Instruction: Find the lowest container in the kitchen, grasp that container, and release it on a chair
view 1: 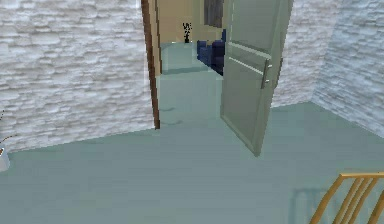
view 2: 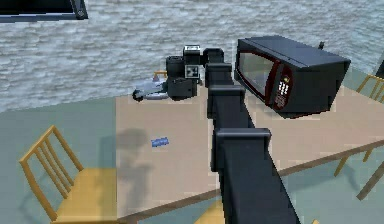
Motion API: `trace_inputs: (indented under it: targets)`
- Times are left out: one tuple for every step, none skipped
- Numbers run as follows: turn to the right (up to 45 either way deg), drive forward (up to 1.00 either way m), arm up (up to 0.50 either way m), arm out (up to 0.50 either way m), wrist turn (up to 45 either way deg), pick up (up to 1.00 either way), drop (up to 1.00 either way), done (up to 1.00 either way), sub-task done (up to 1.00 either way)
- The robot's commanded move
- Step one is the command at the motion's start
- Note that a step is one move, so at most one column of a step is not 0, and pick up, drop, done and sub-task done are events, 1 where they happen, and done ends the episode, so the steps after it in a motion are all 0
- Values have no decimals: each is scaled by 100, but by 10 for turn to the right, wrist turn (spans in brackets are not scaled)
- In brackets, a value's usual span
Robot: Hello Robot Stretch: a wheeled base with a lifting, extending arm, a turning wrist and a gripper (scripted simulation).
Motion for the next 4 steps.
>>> trace_inputs:
  targets:
    - [0, 0, 0, 0, -450, 0, 0, 0, 0]
    - [0, 0, 0, 0, -450, 0, 0, 0, 0]
    - [0, 0, 0, 0, -90, 0, 0, 0, 0]
    - [0, 0, 0, -32, 0, 0, 0, 0, 0]
